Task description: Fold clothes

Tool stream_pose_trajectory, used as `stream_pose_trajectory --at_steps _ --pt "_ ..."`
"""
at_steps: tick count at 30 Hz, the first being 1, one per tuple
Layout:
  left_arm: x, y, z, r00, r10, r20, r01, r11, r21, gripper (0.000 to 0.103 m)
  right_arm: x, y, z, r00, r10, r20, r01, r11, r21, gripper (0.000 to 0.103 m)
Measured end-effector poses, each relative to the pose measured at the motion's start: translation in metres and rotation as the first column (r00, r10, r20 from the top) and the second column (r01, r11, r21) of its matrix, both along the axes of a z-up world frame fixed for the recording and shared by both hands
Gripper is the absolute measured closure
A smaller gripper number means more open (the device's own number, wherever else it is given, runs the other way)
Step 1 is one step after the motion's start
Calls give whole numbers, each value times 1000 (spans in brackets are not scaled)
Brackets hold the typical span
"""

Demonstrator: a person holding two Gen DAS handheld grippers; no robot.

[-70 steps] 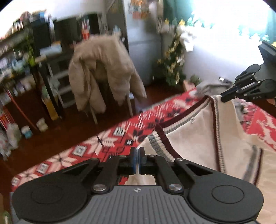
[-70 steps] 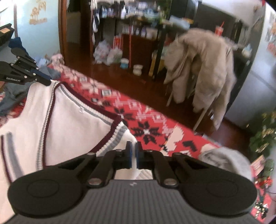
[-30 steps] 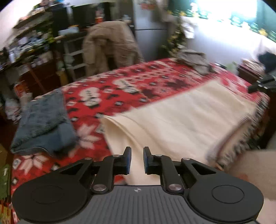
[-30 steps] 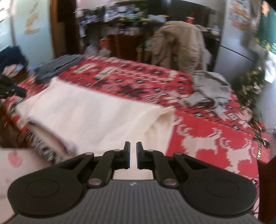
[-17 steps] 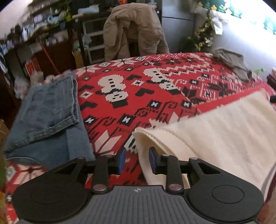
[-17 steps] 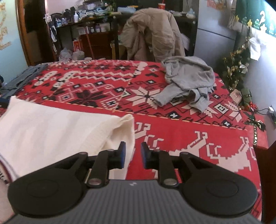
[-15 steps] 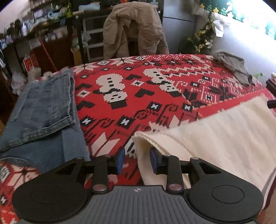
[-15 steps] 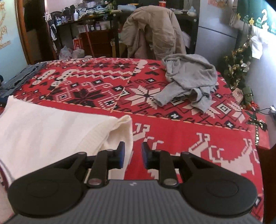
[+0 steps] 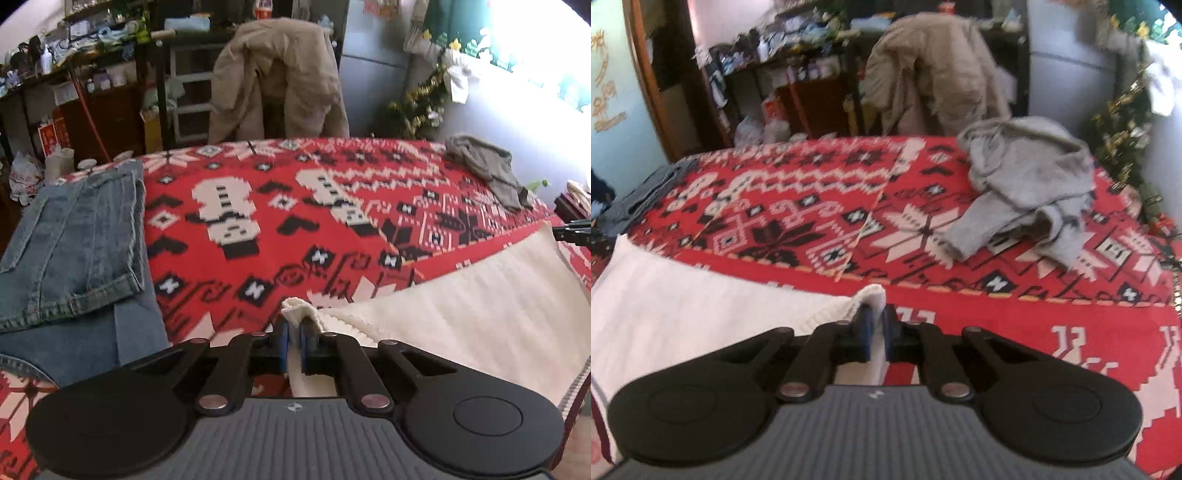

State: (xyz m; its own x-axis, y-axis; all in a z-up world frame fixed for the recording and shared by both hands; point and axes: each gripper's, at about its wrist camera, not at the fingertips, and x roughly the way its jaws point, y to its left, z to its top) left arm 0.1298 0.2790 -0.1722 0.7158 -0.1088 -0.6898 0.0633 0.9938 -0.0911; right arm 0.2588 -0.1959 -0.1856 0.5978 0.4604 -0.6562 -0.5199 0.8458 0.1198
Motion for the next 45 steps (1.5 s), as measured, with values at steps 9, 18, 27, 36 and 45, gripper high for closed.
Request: stream_pose_trajectory --at_steps 9,18,27,36,45 --pt "-11 11 2 993 116 9 -116 993 -3 67 5 -9 -11 994 -100 -45 100 995 10 78" --pt "-40 10 42 985 144 99 -139 989 -50 70 -19 -29 18 991 -129 -36 130 991 36 74" --pt "11 -58 10 998 16 68 -10 995 -95 75 -29 45 23 993 -115 34 112 990 86 79" --pt "-15 -32 0 998 54 13 -53 997 -62 88 -20 23 4 991 -134 17 134 991 4 87" --pt "-100 -13 11 991 122 -62 -131 976 -171 74 -99 -43 26 983 -160 -87 160 987 -4 80"
